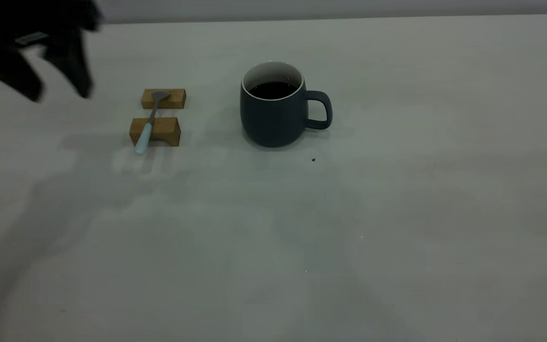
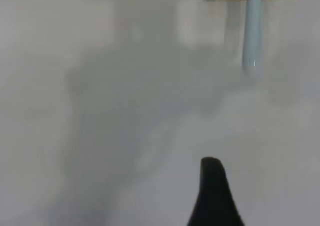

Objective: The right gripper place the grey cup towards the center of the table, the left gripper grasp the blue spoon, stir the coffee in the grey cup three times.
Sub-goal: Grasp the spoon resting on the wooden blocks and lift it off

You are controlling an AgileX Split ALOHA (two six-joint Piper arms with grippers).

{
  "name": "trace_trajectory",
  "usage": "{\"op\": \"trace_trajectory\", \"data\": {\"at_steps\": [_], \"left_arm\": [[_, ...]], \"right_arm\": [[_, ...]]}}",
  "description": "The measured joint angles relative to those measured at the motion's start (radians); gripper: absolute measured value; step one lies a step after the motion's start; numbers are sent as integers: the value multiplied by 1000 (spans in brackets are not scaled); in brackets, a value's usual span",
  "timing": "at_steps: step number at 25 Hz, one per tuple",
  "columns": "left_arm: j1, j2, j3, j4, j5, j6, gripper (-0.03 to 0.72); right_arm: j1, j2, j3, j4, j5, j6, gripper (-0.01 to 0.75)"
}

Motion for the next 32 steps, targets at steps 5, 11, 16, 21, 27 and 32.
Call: {"op": "trace_trajectory", "data": {"at_steps": [5,11,16,21,27,32], "left_arm": [[-4,183,-138,0,-8,-11,588],[-16,313,-241,-10,-11,-13,588],[-25,383,-283,-12,-14,-21,588],[-25,420,-286,-12,-51,-53,588],[-33,464,-297,-18,-90,-59,588],[-35,477,-299,-19,-104,-66,560]], "right_arm": [[0,0,0,0,0,0,511],[0,0,0,0,0,0,511],[0,0,0,0,0,0,511],[0,0,0,0,0,0,511],[0,0,0,0,0,0,511],[0,0,0,0,0,0,511]]}}
